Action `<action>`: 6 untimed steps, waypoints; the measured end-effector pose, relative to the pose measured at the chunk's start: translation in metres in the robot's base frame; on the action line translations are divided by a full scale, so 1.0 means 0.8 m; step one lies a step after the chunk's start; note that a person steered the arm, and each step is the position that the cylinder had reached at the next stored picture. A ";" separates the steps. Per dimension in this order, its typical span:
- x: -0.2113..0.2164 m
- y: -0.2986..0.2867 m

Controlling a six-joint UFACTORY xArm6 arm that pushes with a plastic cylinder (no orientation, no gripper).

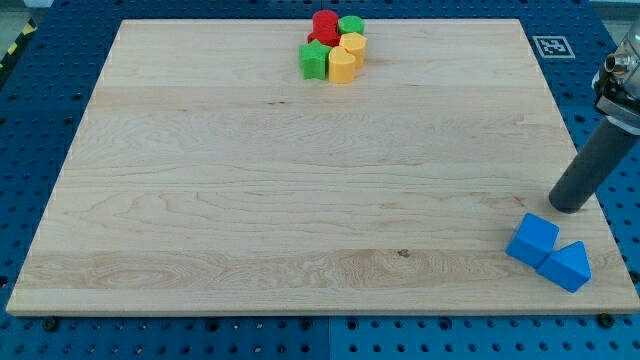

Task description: Slide blue triangle towards center

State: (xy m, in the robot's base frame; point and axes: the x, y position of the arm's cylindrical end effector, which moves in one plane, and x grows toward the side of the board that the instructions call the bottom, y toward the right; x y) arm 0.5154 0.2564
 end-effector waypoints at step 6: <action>0.104 0.045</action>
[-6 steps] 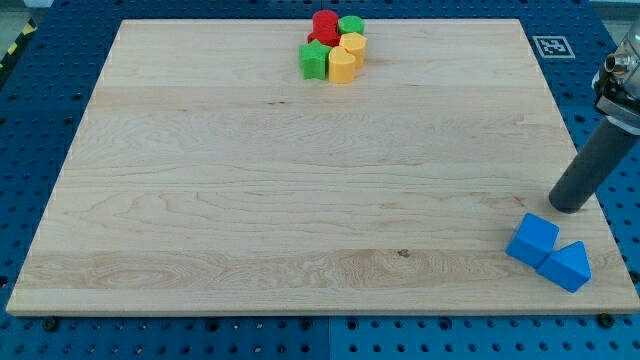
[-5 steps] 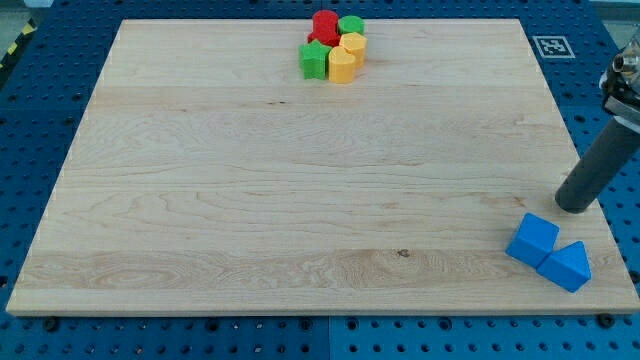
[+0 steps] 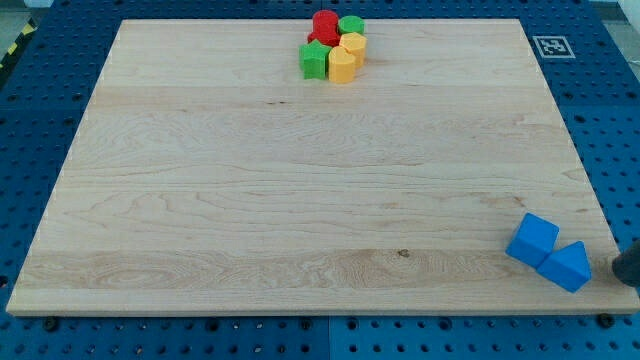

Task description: Slide blue triangle towards center

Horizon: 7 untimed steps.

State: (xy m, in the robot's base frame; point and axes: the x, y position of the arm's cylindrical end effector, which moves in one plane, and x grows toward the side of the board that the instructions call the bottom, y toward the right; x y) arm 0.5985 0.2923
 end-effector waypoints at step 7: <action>-0.010 -0.208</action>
State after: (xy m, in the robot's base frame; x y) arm 0.5902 0.1255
